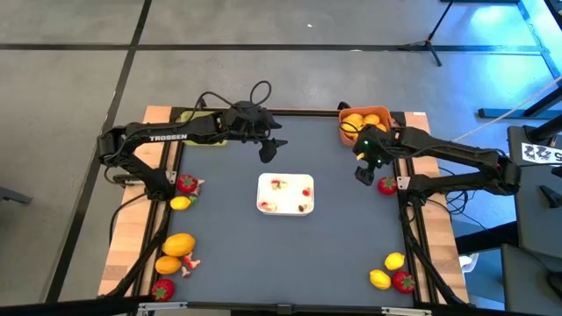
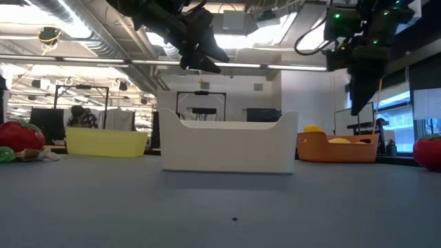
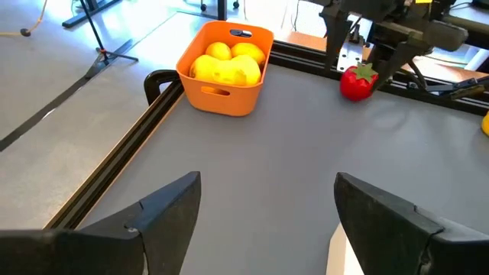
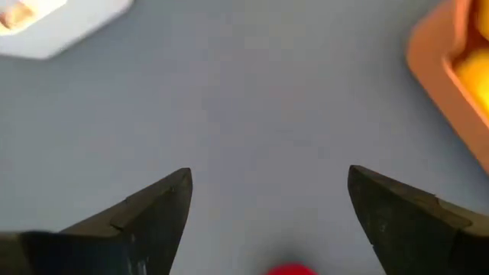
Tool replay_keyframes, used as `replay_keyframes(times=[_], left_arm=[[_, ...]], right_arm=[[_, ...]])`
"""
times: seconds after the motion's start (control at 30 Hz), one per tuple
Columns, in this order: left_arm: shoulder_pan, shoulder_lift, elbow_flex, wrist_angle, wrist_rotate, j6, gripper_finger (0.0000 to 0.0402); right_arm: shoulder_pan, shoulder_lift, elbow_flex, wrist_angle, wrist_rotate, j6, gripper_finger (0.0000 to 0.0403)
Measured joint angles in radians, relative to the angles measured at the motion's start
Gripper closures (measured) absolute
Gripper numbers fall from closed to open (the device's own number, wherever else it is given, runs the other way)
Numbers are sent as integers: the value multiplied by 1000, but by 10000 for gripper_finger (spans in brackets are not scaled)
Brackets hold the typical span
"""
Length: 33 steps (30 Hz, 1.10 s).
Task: Sort produce into baskets
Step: Put the red tomato into the yellow bin
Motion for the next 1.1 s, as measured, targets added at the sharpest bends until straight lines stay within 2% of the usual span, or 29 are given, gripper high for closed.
replay_keyframes(times=[0.1,0.43,0.83,1.1], left_arm=[[0,0,0,0,0,0,107],[0,0,0,0,0,13,107],[0,0,0,0,0,18,107],[0,0,0,-6,0,19,107]], right_arm=[[0,-13,0,-53,51,11,56],[0,-14,0,-264,43,126,56],[0,19,0,-338,37,189,56],[0,70,-56,-330,-7,184,56]])
